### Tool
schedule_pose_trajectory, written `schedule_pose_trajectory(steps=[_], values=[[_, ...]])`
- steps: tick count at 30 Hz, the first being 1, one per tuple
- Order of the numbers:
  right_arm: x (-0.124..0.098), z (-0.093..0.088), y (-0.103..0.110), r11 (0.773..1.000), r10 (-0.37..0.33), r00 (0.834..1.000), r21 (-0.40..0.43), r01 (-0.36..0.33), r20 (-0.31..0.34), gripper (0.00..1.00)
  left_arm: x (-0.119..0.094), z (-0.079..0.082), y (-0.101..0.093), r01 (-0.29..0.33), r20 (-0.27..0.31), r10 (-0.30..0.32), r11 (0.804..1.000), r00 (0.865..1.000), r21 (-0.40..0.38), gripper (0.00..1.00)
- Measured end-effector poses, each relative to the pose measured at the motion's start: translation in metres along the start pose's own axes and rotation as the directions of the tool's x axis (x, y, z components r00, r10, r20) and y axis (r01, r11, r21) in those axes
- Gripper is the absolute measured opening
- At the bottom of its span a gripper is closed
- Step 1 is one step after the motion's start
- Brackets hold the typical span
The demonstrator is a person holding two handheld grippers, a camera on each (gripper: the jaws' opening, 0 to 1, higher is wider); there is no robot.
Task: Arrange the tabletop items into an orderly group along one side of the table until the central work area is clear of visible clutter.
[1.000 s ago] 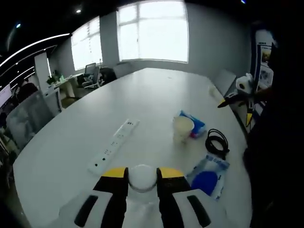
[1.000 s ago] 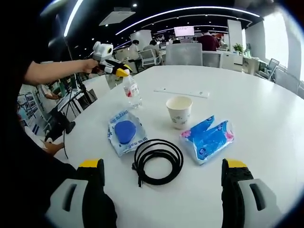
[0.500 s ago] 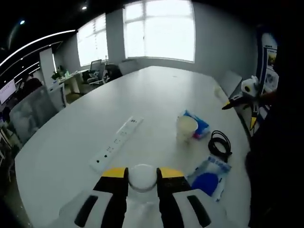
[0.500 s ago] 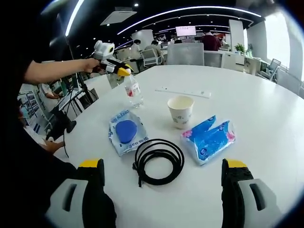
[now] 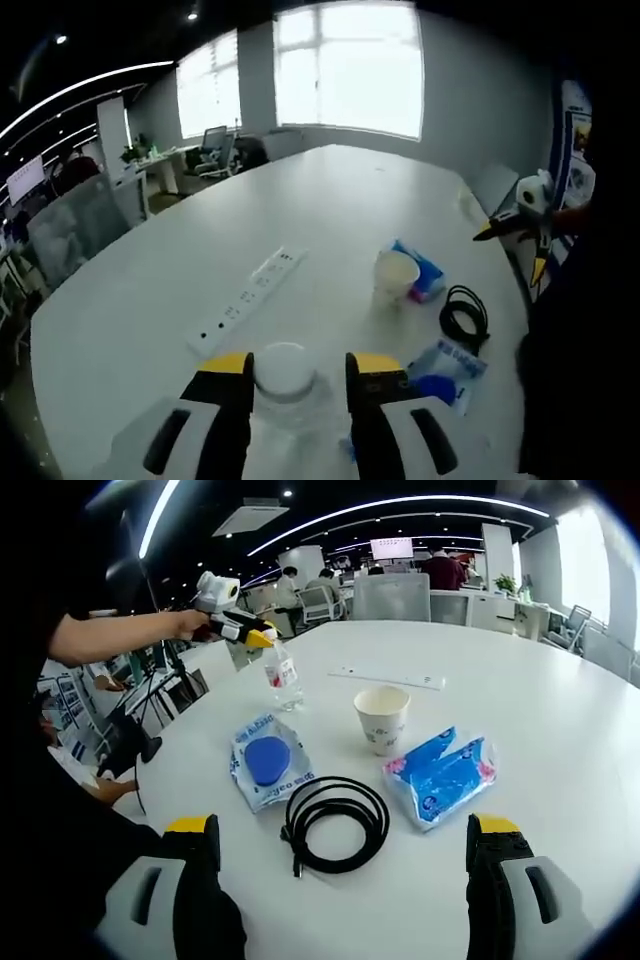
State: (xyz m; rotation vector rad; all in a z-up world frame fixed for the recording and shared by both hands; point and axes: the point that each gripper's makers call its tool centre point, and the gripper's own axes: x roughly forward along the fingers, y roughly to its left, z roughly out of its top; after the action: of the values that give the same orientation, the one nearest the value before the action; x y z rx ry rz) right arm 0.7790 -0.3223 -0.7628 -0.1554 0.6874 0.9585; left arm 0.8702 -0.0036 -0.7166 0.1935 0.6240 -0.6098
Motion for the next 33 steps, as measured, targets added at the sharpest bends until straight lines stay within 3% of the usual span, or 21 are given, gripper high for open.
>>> schedule_pose_trajectory(steps=[9,17,29,33], values=[[-0.002,0.017,0.001,0.999,0.003,0.999,-0.041,-0.001,0.034,1.00,-0.017,-0.001,0.007,-0.071,0.043,0.075,0.993,0.996,-0.097,0.69],[-0.002,0.038,-0.005,0.999,-0.012,0.996,-0.043,0.016,0.088,0.99,-0.039,-0.004,0.000,-0.111,0.093,0.123,0.987,0.988,-0.117,0.76],[0.006,0.072,-0.017,0.997,-0.016,0.988,-0.067,0.027,0.152,0.93,-0.072,-0.011,-0.036,-0.182,0.143,0.209,0.967,0.967,-0.181,0.90],[0.010,0.085,-0.020,0.999,-0.006,0.982,-0.037,0.013,0.190,0.92,-0.079,-0.016,-0.049,-0.194,0.149,0.227,0.959,0.962,-0.209,0.94]])
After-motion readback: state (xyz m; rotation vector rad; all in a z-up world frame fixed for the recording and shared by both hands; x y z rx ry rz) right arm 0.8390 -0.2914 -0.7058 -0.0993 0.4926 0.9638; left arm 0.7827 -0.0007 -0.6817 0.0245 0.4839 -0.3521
